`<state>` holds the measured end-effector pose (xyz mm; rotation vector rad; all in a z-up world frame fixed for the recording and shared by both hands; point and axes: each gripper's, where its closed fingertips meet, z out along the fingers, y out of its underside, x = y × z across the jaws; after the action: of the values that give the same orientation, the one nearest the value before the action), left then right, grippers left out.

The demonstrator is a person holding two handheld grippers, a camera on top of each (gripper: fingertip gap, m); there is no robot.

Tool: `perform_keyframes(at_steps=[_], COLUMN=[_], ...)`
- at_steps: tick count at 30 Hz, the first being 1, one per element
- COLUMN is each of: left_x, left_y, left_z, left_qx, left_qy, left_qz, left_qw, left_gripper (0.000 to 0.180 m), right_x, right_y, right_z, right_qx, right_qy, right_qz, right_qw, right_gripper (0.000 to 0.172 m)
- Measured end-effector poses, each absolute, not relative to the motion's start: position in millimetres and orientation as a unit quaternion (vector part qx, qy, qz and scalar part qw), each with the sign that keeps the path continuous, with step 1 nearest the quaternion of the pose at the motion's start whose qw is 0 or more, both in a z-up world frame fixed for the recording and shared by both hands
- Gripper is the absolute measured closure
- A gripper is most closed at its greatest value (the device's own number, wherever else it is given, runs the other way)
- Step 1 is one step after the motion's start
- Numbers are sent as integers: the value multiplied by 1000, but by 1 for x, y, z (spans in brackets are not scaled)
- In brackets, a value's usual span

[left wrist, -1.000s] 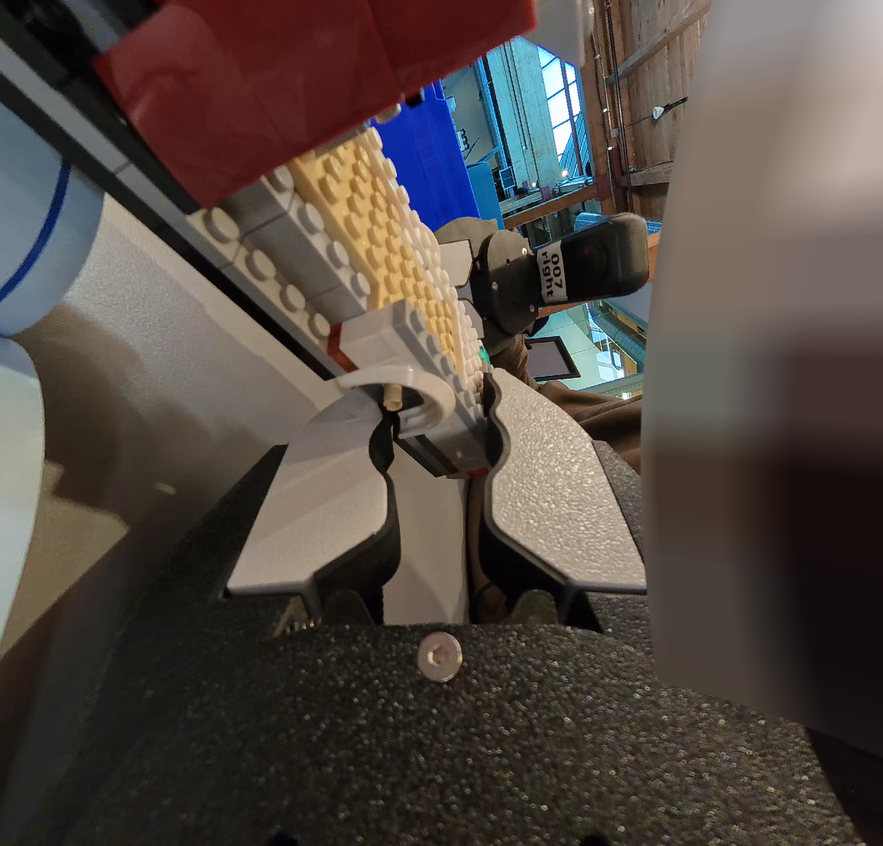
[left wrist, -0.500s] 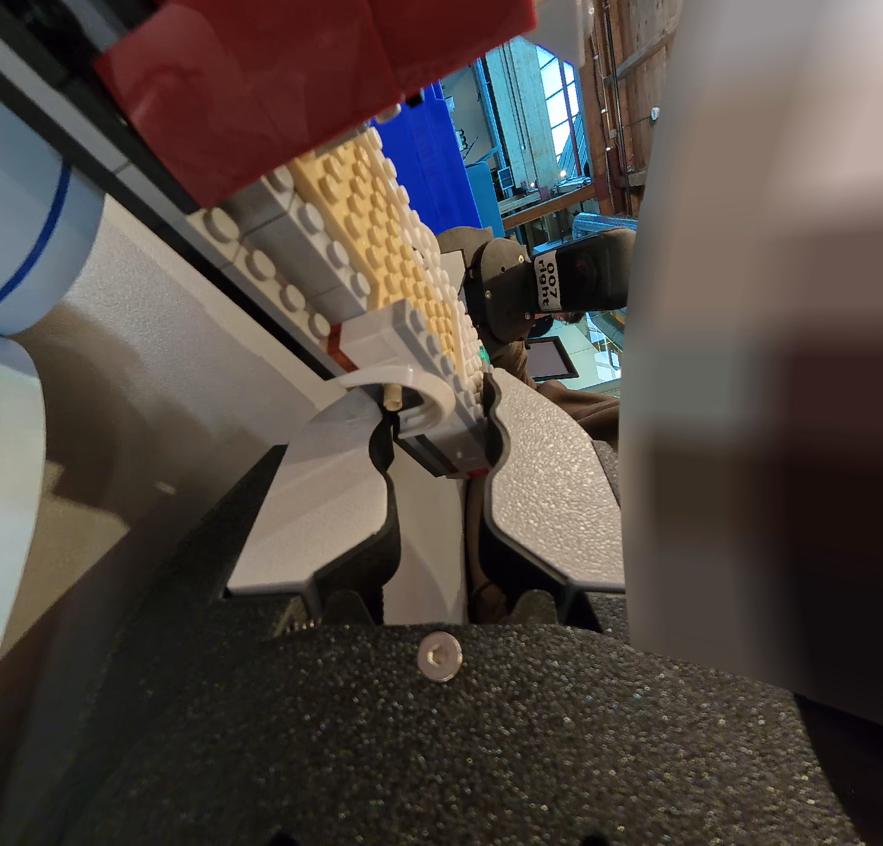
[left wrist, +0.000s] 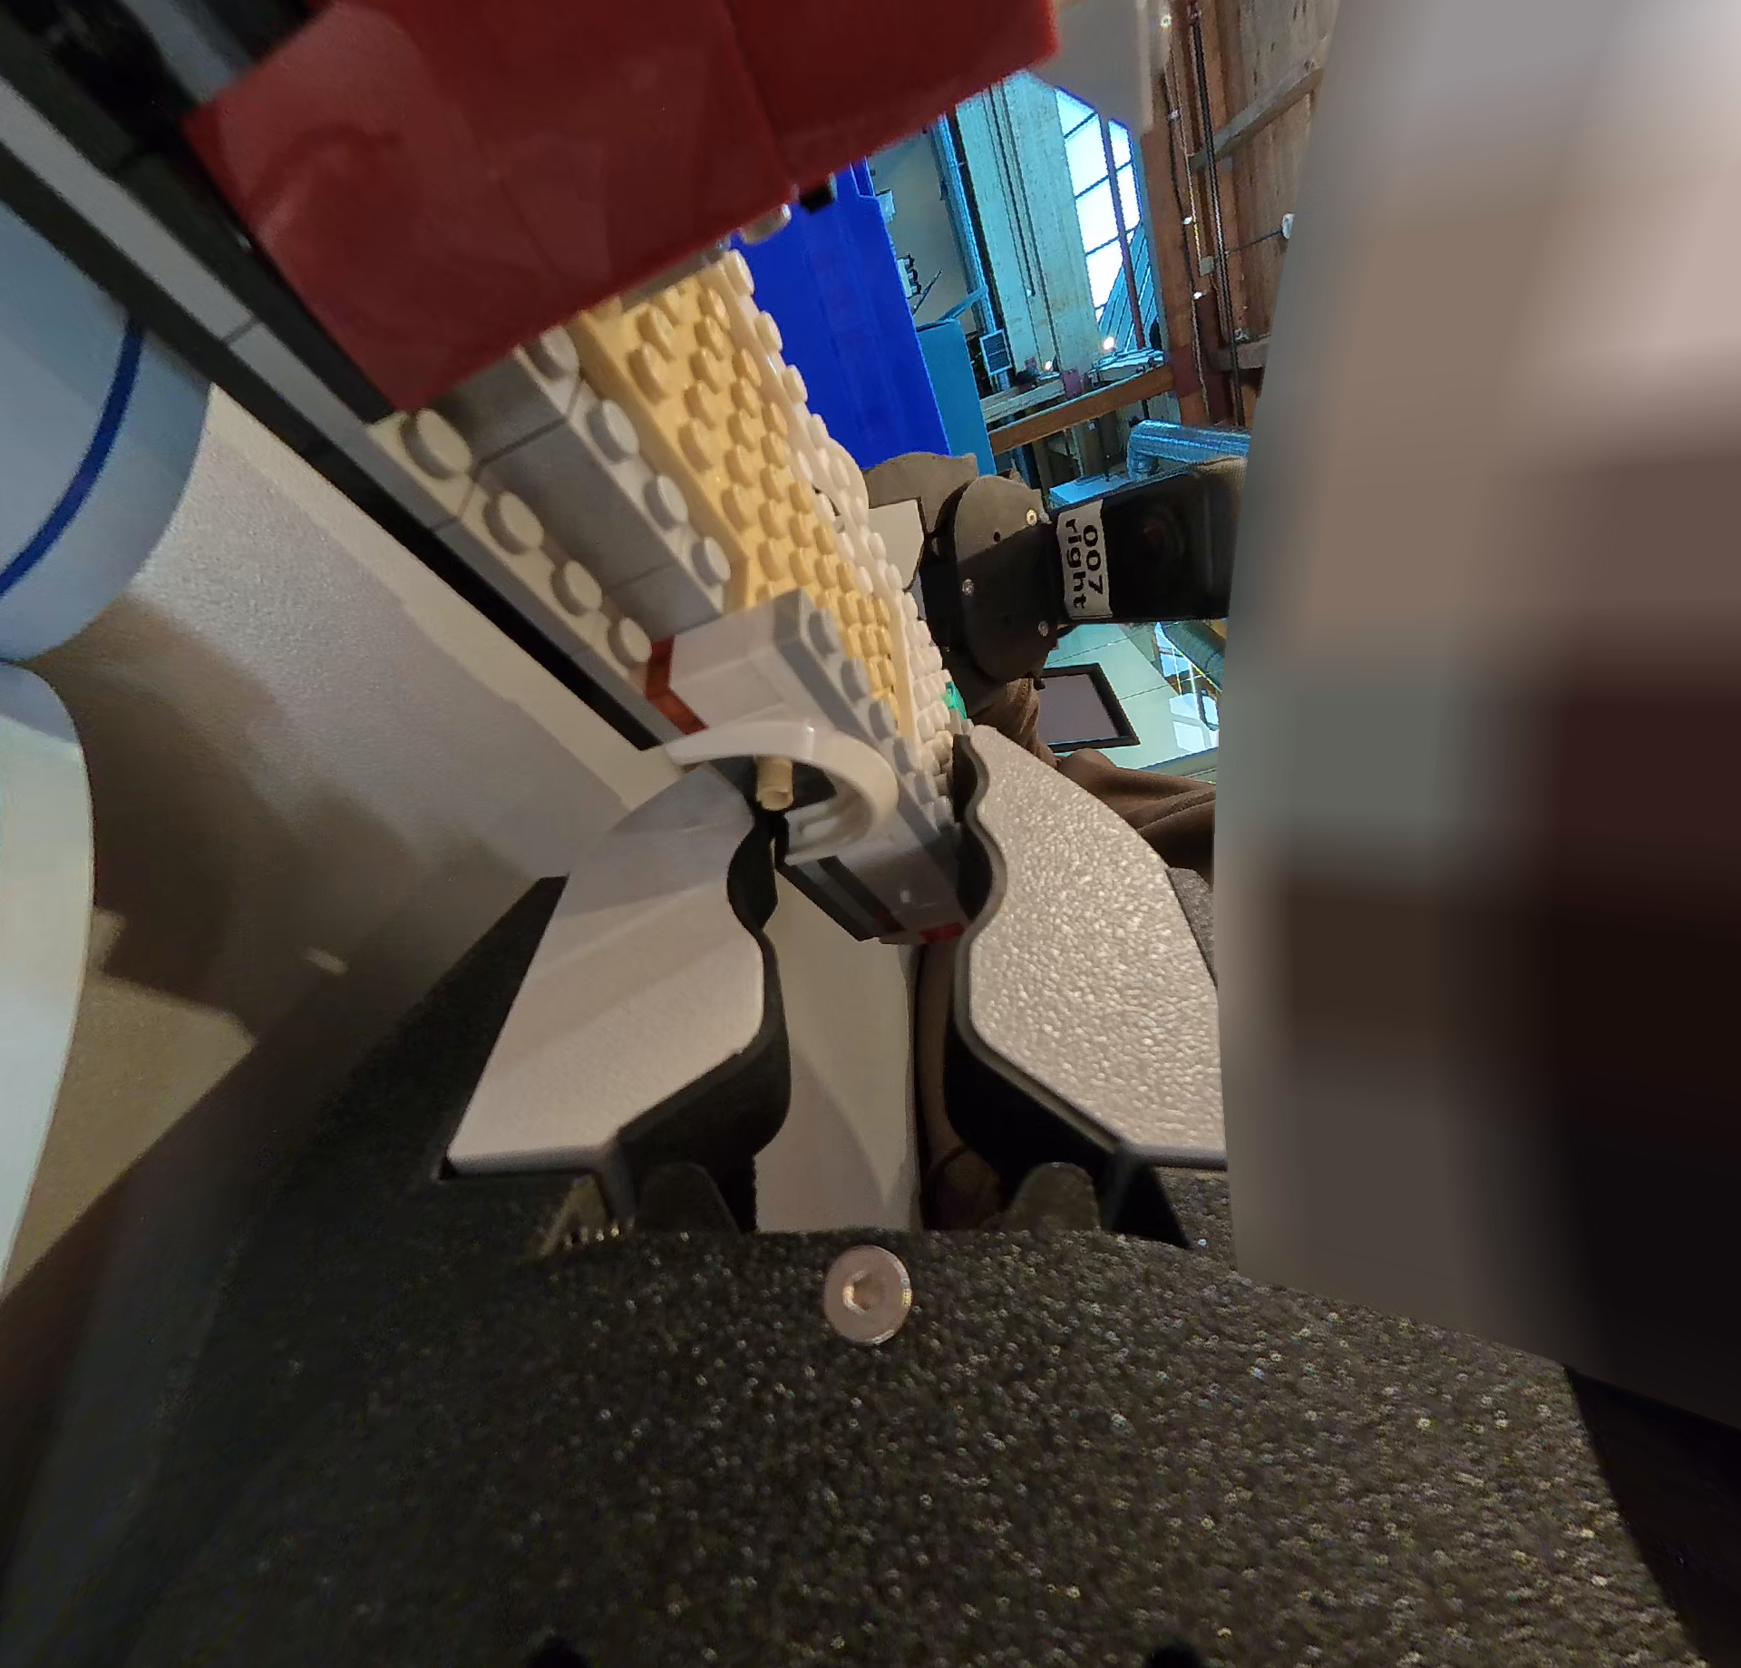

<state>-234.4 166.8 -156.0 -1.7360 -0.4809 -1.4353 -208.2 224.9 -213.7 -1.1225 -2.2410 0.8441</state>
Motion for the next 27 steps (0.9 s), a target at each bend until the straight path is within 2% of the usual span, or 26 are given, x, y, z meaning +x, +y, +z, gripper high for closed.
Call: perform_keyframes(at_steps=[13,27], left_x=[-235,-233], left_y=[167,166], left_z=[-156,-158], left_qx=[-687,-691], left_qy=[-192,-191], left_qz=[-571,-571], left_qw=[406,400], left_gripper=[145,144], right_x=[-196,-202], right_y=[233,226], right_z=[-204,-216], right_qx=[-405,-419], right_qy=[-826,-823], right_qz=[314,313], right_qw=[235,222], right_gripper=[170,163])
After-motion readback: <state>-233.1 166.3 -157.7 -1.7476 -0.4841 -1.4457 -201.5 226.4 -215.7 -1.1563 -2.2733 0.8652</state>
